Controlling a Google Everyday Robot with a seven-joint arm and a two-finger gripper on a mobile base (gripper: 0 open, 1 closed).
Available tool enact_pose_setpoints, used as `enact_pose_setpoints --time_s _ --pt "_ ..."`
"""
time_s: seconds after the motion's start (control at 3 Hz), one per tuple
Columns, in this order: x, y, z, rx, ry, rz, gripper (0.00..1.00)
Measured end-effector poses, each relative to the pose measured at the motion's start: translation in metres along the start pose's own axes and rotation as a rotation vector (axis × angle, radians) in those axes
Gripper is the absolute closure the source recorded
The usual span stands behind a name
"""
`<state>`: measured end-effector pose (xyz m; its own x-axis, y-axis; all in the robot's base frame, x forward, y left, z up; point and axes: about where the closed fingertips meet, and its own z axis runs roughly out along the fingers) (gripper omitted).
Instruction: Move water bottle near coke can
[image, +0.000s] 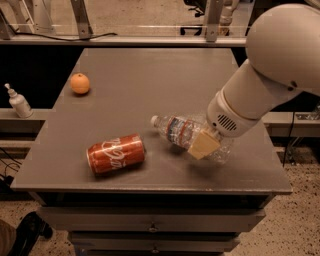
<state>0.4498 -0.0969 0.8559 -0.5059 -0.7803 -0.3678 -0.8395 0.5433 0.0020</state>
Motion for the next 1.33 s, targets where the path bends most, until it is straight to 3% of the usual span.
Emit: enact_pose_setpoints --time_s 0.67,1.33 --pt "0.007 0.024 0.005 -0.044 -0.002 0.002 0.60" --pt "0.005 0.037 0.006 -0.075 -0.009 -0.001 0.12"
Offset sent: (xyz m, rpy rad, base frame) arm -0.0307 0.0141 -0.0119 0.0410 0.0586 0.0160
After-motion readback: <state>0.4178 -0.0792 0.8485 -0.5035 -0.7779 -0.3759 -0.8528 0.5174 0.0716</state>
